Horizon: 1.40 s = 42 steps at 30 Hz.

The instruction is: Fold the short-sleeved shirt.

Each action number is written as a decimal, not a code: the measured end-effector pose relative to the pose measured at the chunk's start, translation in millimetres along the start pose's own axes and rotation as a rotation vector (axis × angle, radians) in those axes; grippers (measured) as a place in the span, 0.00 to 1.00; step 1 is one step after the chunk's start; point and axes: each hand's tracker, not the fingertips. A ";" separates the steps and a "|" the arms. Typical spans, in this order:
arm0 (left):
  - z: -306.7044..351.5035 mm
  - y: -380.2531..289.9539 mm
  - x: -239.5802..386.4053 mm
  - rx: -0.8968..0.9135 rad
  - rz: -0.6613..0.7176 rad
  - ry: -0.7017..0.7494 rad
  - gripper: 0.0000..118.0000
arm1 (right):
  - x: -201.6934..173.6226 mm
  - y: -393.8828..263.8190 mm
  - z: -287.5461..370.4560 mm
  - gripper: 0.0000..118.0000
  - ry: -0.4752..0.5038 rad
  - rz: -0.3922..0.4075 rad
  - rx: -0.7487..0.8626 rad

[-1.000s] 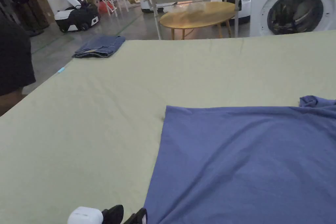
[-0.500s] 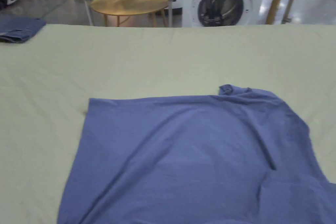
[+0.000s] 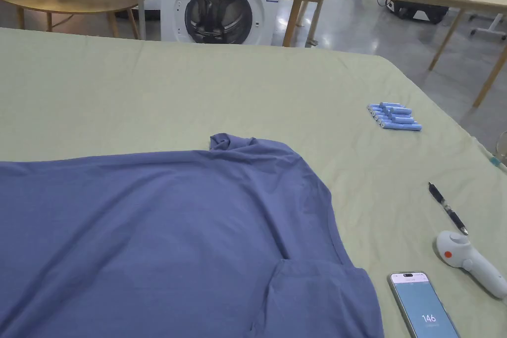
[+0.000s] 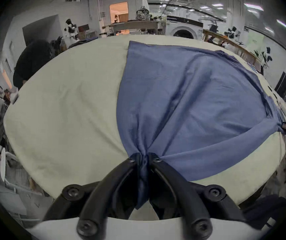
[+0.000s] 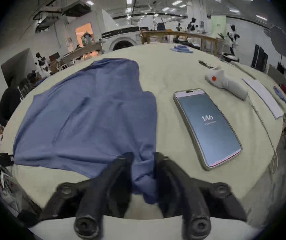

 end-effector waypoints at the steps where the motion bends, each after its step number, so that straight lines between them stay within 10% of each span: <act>1: 1.5 -1.2 -2.3 0.010 -0.008 0.001 0.03 | -1.9 0.5 0.8 0.06 0.013 -0.006 0.003; 10: 35.5 74.8 -59.0 0.220 0.178 -0.177 0.03 | -20.1 92.5 9.6 0.05 0.120 0.069 0.168; 21: -108.7 207.3 -64.4 0.170 0.108 -0.194 0.03 | -49.3 206.3 -156.9 0.05 0.118 0.049 0.032; 22: -115.9 206.2 -63.0 0.173 0.121 -0.194 0.06 | -50.7 204.4 -164.6 0.07 0.111 0.048 0.038; 25: -112.7 199.9 -63.2 0.201 0.116 -0.186 0.47 | -47.9 195.5 -175.9 0.56 0.074 0.059 0.039; 30: -29.9 175.0 -56.6 0.397 0.060 -0.202 0.45 | -44.3 179.3 -115.4 0.57 0.137 0.102 0.190; 33: 26.6 142.6 -48.2 0.478 0.017 -0.177 0.32 | -54.8 152.5 -51.5 0.48 0.172 0.146 0.289; 35: 49.1 117.4 -42.7 0.465 0.020 -0.183 0.06 | -59.3 128.2 -21.5 0.23 0.180 0.154 0.296; 37: 60.4 87.1 -42.5 0.422 0.064 -0.250 0.00 | -69.0 98.4 2.7 0.00 0.185 0.151 0.288; 42: 65.3 30.0 -26.8 0.279 0.184 -0.216 0.00 | -80.4 38.6 21.5 0.00 0.198 0.138 0.188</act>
